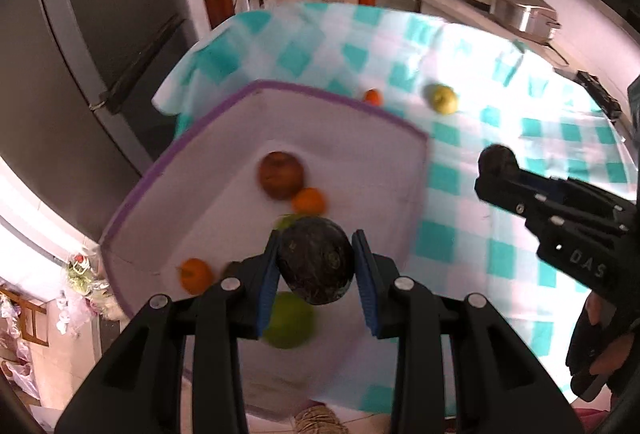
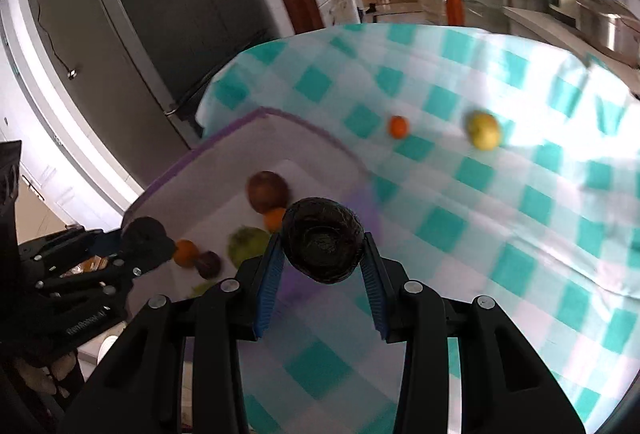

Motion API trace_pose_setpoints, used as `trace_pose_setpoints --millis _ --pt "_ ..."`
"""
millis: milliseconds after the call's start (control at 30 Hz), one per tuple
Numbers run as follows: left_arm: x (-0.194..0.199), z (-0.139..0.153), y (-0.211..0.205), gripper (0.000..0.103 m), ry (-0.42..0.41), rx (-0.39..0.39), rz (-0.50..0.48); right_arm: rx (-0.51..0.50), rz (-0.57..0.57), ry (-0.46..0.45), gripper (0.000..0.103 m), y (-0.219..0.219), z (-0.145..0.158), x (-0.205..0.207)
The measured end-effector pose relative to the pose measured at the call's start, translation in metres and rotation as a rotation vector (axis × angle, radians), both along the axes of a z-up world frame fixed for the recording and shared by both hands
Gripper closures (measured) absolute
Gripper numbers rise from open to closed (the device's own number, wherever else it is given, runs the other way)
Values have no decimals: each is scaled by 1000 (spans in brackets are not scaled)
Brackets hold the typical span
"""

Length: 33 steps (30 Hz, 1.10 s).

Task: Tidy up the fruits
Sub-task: 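Carry both dark plums over the white box with both tools, then open both tools to release the plums into the box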

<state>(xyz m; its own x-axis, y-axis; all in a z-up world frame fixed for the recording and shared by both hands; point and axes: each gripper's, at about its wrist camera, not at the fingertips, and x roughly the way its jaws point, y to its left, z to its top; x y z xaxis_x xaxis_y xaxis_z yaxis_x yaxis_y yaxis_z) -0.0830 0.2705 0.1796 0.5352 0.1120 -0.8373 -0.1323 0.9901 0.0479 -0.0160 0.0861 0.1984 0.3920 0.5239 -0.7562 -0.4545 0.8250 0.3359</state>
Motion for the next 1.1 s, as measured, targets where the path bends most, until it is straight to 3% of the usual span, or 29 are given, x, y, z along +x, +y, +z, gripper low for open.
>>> trace_pose_setpoints --millis 267,633,867,1100 --pt "7 -42 85 68 154 -35 -47 -86 -22 72 64 104 -21 16" --pt "29 -82 127 68 240 -98 -90 -249 -6 147 64 172 -51 30" --pt "41 -105 136 67 308 -81 -91 -364 122 165 64 209 -73 40" --pt "54 -117 156 67 345 -63 -63 -465 287 250 64 243 -105 50"
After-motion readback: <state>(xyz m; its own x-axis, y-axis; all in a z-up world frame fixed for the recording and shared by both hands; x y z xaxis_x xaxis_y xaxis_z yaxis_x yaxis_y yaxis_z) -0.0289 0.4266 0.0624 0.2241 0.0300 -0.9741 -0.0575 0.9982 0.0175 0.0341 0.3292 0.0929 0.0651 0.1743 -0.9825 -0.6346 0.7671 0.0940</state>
